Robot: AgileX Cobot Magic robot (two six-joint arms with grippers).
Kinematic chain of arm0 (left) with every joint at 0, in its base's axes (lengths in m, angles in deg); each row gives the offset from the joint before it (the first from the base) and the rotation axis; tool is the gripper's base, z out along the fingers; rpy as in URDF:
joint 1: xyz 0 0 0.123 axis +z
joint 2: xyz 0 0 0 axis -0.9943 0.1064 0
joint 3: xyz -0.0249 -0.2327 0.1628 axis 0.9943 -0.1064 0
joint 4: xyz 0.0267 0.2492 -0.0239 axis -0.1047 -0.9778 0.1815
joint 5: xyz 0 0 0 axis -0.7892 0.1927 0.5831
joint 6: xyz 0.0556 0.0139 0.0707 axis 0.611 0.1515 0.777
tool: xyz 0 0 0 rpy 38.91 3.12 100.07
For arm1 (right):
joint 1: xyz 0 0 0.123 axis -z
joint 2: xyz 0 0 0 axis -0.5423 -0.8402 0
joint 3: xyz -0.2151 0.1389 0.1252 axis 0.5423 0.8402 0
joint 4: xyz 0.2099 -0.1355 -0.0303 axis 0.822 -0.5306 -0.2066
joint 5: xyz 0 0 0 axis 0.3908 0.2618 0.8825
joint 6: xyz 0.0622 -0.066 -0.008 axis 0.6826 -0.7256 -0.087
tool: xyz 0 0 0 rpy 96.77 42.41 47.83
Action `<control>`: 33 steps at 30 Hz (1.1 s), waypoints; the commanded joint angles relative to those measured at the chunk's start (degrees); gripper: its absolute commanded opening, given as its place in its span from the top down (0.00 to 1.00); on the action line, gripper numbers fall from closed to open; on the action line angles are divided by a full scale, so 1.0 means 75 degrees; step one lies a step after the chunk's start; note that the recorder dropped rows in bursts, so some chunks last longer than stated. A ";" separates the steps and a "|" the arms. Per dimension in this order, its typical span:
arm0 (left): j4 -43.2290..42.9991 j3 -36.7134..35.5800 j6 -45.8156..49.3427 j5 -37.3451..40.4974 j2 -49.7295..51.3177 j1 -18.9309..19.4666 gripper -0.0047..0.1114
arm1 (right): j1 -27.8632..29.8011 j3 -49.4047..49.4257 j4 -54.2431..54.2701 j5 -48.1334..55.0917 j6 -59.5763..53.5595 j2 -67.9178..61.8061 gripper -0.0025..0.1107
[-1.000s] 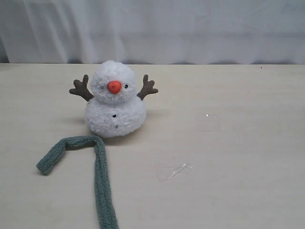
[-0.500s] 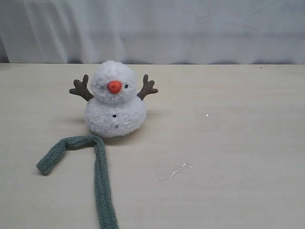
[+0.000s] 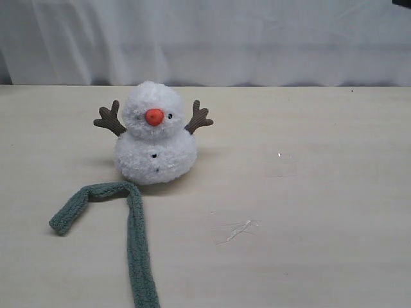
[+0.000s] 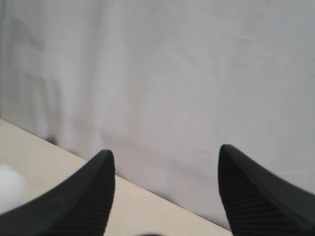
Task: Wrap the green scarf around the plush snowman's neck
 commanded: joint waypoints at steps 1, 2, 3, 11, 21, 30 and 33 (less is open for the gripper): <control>0.0013 -0.0022 -0.0040 -0.0096 -0.0011 -0.0063 0.86 | -0.0003 -0.0049 -0.0006 0.2292 -0.1093 -0.0788 0.52; 0.0013 -0.0022 -0.0040 -0.0096 -0.0011 -0.0063 0.86 | -0.0003 -0.0049 -0.0006 0.2512 -0.0724 -0.0901 0.50; 0.0013 -0.0022 -0.0040 -0.0096 -0.0011 -0.0063 0.86 | -0.0003 -0.0030 0.0092 0.2705 0.0003 -0.1018 0.47; 0.0013 -0.0022 -0.0040 -0.0096 -0.0011 -0.0063 0.86 | -0.0003 0.0500 -0.0006 0.2981 -0.0434 -0.1164 0.43; 0.0013 -0.0022 -0.0040 -0.0096 -0.0011 -0.0063 0.86 | -0.0003 -0.0546 0.8771 0.8538 -0.8855 -0.1442 0.43; 0.0013 -0.0022 -0.0040 -0.0096 -0.0011 -0.0063 0.86 | -0.0212 -0.1029 1.8447 1.0965 -1.5353 -0.1511 0.43; 0.0013 -0.0022 -0.0040 -0.0096 -0.0011 -0.0063 0.86 | -0.1010 -0.0747 1.7747 1.1023 -1.4863 -0.1511 0.43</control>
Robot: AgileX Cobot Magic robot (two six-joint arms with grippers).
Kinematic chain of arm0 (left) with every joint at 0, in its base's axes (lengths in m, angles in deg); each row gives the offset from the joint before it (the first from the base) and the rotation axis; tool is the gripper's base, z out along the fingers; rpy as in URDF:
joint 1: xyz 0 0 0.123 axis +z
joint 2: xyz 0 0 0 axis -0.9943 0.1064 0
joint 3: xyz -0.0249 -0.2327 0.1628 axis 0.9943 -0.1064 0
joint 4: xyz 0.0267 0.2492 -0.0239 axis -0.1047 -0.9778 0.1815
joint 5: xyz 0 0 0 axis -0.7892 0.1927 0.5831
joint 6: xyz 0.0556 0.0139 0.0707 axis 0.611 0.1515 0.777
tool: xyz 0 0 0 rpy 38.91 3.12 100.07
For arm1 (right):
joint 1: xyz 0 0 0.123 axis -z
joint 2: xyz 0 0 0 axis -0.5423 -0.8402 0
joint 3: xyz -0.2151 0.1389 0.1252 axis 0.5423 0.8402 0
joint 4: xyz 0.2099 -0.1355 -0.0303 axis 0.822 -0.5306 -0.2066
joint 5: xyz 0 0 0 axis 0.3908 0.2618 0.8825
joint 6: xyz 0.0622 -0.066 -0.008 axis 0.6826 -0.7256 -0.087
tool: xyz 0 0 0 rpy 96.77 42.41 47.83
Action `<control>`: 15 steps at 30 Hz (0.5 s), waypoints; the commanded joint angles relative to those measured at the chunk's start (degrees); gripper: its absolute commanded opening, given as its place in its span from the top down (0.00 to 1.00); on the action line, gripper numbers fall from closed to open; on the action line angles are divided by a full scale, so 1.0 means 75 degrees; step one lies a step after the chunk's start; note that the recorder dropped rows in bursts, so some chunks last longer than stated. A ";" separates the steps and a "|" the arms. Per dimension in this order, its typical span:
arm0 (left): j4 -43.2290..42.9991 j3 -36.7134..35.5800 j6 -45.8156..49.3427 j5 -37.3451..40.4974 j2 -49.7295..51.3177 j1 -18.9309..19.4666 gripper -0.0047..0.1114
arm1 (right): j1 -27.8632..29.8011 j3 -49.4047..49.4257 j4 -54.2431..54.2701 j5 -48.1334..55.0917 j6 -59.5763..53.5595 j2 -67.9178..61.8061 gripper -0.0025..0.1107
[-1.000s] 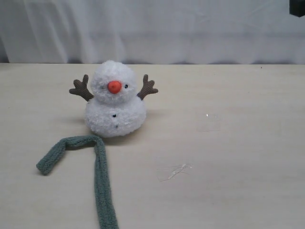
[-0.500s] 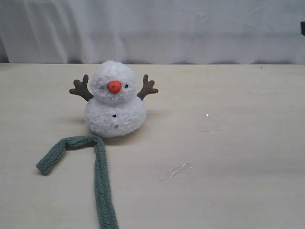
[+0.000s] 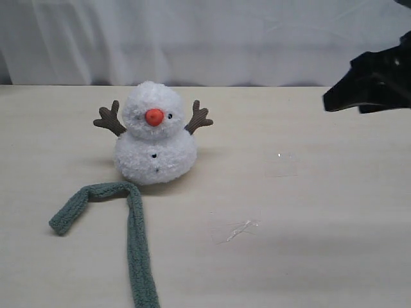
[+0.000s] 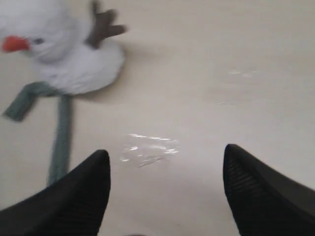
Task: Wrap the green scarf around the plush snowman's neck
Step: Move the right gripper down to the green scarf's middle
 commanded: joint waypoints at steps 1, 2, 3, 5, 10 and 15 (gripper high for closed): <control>0.0013 -0.0022 -0.0040 -0.0096 -0.0011 -0.0063 0.86 | -0.1162 0.0436 -0.0110 0.0172 -0.0127 0.0015 0.43; 0.0013 -0.0022 -0.0040 -0.0096 -0.0011 -0.0063 0.86 | -0.1502 0.0543 -0.0360 -0.0030 0.0048 0.0015 0.43; 0.0013 -0.0022 -0.0040 -0.0096 -0.0011 -0.0063 0.86 | -0.1936 0.0667 -0.0625 -0.0306 0.0213 -0.0017 0.43; 0.0013 -0.0022 -0.0040 -0.0096 -0.0011 -0.0063 0.86 | -0.2779 0.0788 -0.0973 -0.0886 0.0521 -0.0161 0.43; 0.0013 -0.0022 -0.0040 -0.0096 -0.0011 -0.0063 0.86 | -0.4407 0.0689 -0.1391 -0.1856 0.1237 -0.1181 0.43; 0.0013 -0.0022 -0.0040 -0.0096 -0.0011 -0.0063 0.86 | -0.5200 0.0178 -0.1455 -0.1886 0.1237 -0.2495 0.43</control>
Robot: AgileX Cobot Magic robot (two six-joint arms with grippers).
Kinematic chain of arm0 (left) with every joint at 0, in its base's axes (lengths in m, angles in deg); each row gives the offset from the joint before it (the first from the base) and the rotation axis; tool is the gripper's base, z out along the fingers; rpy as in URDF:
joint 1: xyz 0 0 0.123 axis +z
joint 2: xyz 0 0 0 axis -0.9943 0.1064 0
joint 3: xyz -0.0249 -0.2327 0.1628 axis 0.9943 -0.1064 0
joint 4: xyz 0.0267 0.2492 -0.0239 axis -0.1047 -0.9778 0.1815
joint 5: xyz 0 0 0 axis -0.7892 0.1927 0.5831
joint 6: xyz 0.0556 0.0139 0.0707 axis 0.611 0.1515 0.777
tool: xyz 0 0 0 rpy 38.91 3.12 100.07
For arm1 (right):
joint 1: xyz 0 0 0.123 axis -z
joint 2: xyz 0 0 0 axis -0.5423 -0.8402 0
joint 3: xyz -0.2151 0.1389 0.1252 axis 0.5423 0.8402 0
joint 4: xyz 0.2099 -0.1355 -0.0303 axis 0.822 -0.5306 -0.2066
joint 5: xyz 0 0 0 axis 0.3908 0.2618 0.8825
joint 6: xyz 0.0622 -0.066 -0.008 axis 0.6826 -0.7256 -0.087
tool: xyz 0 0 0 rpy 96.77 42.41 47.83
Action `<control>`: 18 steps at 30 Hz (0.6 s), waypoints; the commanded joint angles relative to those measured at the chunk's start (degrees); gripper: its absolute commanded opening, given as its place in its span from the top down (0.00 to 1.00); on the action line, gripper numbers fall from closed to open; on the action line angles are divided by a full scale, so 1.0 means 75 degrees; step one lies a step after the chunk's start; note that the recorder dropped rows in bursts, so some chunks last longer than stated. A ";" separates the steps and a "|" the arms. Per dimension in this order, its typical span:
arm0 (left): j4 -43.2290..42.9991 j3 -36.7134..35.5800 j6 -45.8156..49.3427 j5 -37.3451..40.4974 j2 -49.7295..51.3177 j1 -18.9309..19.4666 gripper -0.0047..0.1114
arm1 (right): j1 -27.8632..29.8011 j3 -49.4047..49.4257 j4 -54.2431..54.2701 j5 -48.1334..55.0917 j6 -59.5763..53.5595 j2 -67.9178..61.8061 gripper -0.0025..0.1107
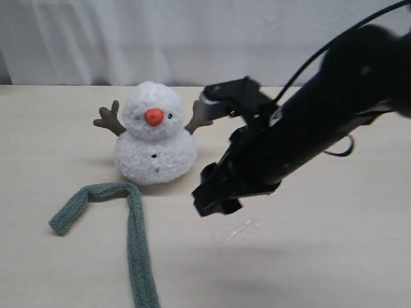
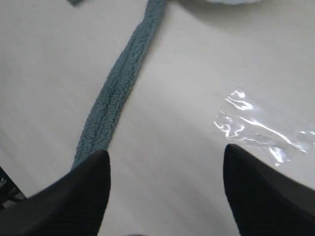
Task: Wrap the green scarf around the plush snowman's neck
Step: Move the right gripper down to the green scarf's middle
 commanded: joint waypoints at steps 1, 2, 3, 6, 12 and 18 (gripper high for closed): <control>0.0013 -0.0022 -0.0040 -0.0096 -0.0011 -0.0063 0.86 | -0.0619 -0.0483 -0.0161 -0.0198 0.0088 -0.1087 0.43; 0.0013 -0.0022 -0.0040 -0.0096 -0.0011 -0.0063 0.86 | -0.0719 -0.0576 -0.0161 -0.0177 0.0050 -0.1262 0.43; 0.0013 -0.0022 -0.0040 -0.0096 -0.0011 -0.0063 0.86 | -0.0865 -0.0662 -0.0161 -0.0166 0.0008 -0.1474 0.43; 0.0013 -0.0022 -0.0040 -0.0096 -0.0011 -0.0063 0.86 | -0.1296 -0.0868 -0.0192 -0.0199 -0.0148 -0.2055 0.43; 0.0013 -0.0022 -0.0040 -0.0096 -0.0011 -0.0063 0.86 | -0.1695 -0.1662 -0.0649 -0.0217 0.0075 -0.3144 0.40; 0.0013 -0.0022 -0.0040 -0.0096 -0.0011 -0.0063 0.86 | -0.1727 -0.2073 -0.0133 -0.0348 0.0075 -0.3904 0.29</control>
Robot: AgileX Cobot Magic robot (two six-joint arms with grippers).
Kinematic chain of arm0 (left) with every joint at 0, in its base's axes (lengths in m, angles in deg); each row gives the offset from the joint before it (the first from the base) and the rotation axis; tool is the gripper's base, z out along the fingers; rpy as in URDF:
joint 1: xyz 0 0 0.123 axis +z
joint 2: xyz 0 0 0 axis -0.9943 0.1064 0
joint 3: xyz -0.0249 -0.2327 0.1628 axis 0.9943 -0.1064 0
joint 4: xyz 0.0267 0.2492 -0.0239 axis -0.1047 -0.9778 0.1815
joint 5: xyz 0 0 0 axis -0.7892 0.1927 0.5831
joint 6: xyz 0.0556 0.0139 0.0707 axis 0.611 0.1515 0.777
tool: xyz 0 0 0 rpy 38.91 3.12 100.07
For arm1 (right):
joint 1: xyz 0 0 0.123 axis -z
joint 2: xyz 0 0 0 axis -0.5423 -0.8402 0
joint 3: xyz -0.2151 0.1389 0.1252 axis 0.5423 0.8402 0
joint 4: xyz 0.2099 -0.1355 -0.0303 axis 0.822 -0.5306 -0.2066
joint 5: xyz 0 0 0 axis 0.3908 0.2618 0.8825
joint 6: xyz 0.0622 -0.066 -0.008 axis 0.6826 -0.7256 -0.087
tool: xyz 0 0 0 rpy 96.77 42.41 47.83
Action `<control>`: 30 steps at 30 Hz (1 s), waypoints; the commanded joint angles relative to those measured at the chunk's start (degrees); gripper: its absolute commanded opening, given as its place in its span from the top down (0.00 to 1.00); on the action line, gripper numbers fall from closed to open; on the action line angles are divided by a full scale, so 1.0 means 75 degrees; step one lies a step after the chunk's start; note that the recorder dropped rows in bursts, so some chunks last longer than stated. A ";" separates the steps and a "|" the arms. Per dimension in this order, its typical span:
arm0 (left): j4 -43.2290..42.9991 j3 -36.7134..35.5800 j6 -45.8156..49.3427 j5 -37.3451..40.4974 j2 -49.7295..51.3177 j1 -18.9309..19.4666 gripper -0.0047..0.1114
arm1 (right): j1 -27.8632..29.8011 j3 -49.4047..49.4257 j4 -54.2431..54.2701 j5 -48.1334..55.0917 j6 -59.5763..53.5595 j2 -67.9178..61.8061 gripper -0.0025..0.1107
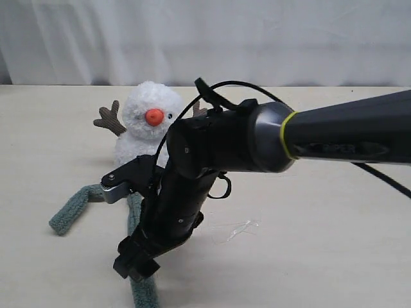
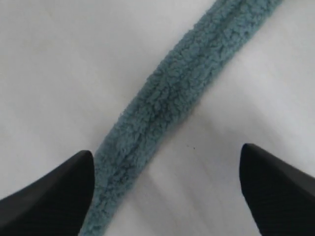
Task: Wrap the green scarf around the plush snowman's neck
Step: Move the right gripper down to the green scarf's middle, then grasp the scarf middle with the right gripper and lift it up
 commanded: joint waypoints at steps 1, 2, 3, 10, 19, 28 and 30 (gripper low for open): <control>0.0013 -0.0022 -0.0040 -0.0096 -0.0011 -0.0063 0.86 | -0.0014 -0.0118 0.0424 -0.0172 0.0022 -0.0337 0.29; 0.0013 -0.0022 -0.0040 -0.0096 -0.0011 -0.0063 0.86 | -0.0014 -0.0118 0.0531 -0.0184 0.0022 -0.0405 0.29; 0.0013 -0.0022 -0.0040 -0.0096 -0.0011 -0.0063 0.86 | -0.0029 -0.0118 0.0627 -0.0235 0.0000 -0.0550 0.29; 0.0013 -0.0022 -0.0040 -0.0096 -0.0011 -0.0063 0.86 | -0.0524 -0.0118 0.0283 -0.0788 -0.0088 -0.0851 0.48; 0.0013 -0.0022 -0.0040 -0.0096 -0.0011 -0.0063 0.86 | -0.0729 -0.0118 -0.0645 -0.0754 0.0229 -0.0814 0.94; 0.0013 -0.0022 -0.0040 -0.0096 -0.0011 -0.0063 0.86 | -0.0955 -0.0137 -0.1160 -0.0787 -0.1456 0.1260 0.94; 0.0013 -0.0022 -0.0040 -0.0096 -0.0011 -0.0063 0.86 | -0.1142 -0.0311 -0.1861 -0.0951 -0.1576 0.1715 0.94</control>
